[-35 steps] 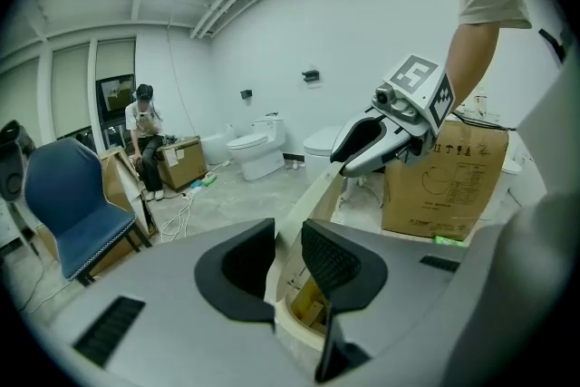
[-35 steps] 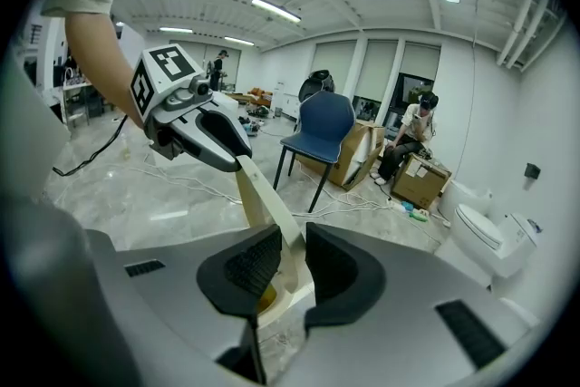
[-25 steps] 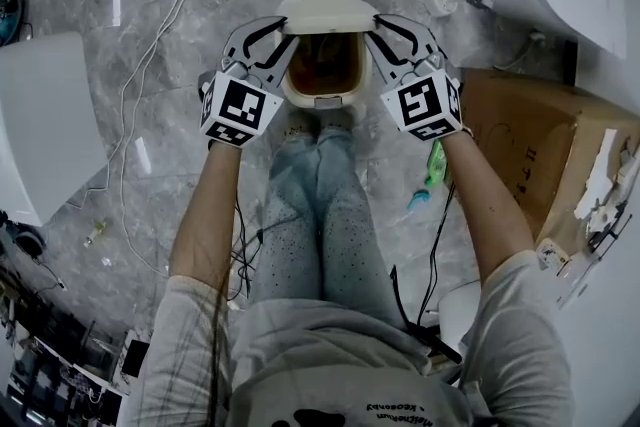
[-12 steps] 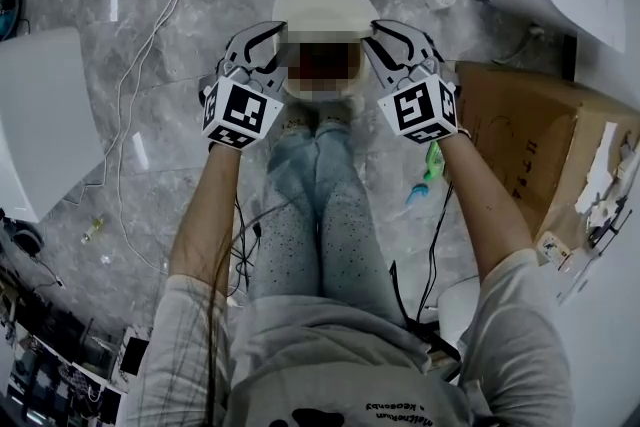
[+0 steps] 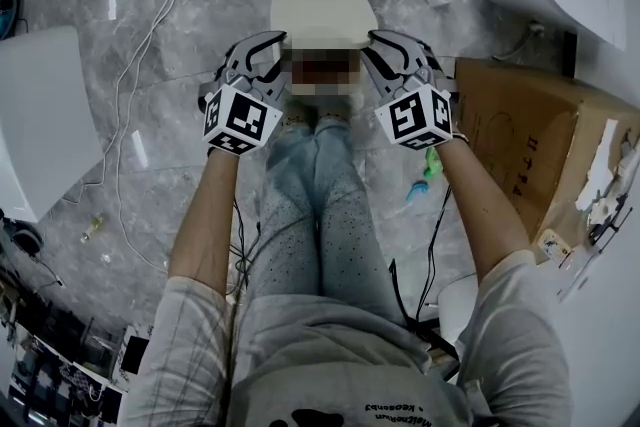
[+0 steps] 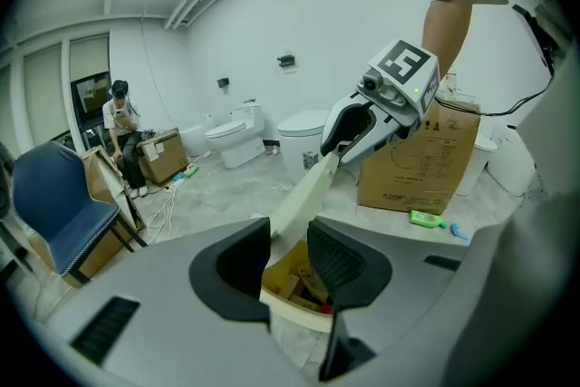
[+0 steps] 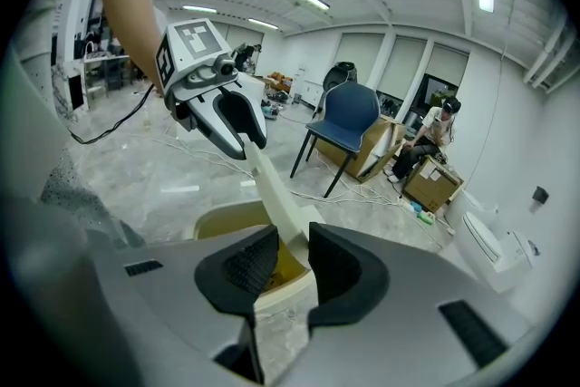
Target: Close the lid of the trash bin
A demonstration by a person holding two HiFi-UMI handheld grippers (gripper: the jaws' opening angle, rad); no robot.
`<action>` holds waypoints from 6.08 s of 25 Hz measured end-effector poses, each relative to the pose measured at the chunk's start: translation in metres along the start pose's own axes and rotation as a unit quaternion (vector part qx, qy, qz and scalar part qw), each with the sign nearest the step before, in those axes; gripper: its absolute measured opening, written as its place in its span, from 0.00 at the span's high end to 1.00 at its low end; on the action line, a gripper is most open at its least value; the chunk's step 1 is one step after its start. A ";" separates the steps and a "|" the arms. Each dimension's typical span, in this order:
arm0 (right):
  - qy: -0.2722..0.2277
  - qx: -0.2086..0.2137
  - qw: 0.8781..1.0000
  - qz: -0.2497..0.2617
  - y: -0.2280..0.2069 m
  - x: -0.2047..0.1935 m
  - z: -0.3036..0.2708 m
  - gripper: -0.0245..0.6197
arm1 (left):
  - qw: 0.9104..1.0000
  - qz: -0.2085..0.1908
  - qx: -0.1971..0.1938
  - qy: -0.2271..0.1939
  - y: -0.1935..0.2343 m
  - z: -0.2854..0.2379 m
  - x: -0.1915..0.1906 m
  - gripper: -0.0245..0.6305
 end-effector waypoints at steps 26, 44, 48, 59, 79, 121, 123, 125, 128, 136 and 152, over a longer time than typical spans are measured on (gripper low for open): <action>0.041 0.009 0.997 0.066 0.043 -0.043 -0.010 0.76 | 0.996 -0.070 -0.028 0.049 -0.048 -0.009 -0.031 0.74; 0.062 0.006 0.994 0.091 0.067 -0.076 -0.023 0.75 | 0.989 -0.116 -0.035 0.082 -0.078 -0.024 -0.056 0.72; 0.068 0.006 0.993 0.100 0.072 -0.082 -0.028 0.75 | 0.987 -0.125 -0.042 0.088 -0.082 -0.027 -0.062 0.72; 0.089 -0.015 0.986 0.140 0.086 -0.094 -0.037 0.75 | 0.980 -0.157 -0.041 0.116 -0.093 -0.033 -0.072 0.72; 0.119 -0.004 0.975 0.186 0.097 -0.116 -0.053 0.75 | 0.975 -0.164 -0.056 0.142 -0.109 -0.050 -0.090 0.72; 0.278 0.164 0.938 0.129 0.092 -0.119 -0.092 0.79 | 0.953 -0.064 -0.192 0.225 -0.102 -0.082 -0.108 0.73; 0.274 0.154 0.942 0.113 0.091 -0.116 -0.090 0.79 | 0.954 -0.058 -0.186 0.228 -0.100 -0.080 -0.105 0.77; 0.259 0.135 0.951 0.098 0.089 -0.111 -0.086 0.79 | 0.955 -0.059 -0.179 0.228 -0.098 -0.077 -0.102 0.78; 0.234 0.115 0.963 0.071 0.086 -0.100 -0.079 0.79 | 0.959 -0.065 -0.170 0.219 -0.095 -0.072 -0.094 0.79; 0.190 0.068 0.978 0.045 0.068 -0.055 -0.048 0.84 | 0.969 -0.071 -0.134 0.193 -0.071 -0.046 -0.047 0.86; 0.117 -0.015 0.993 0.009 0.036 0.073 0.053 0.91 | 0.986 -0.061 -0.065 0.142 -0.022 0.043 0.085 0.93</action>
Point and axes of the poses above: the fingertips, and each gripper's own axes: z backward along the fingers, y to its left, x out of its top, the point moved 6 cm from there along z, backward along the fingers, and after that the axes turned 10 degrees about -z, right-handed, at the moved point
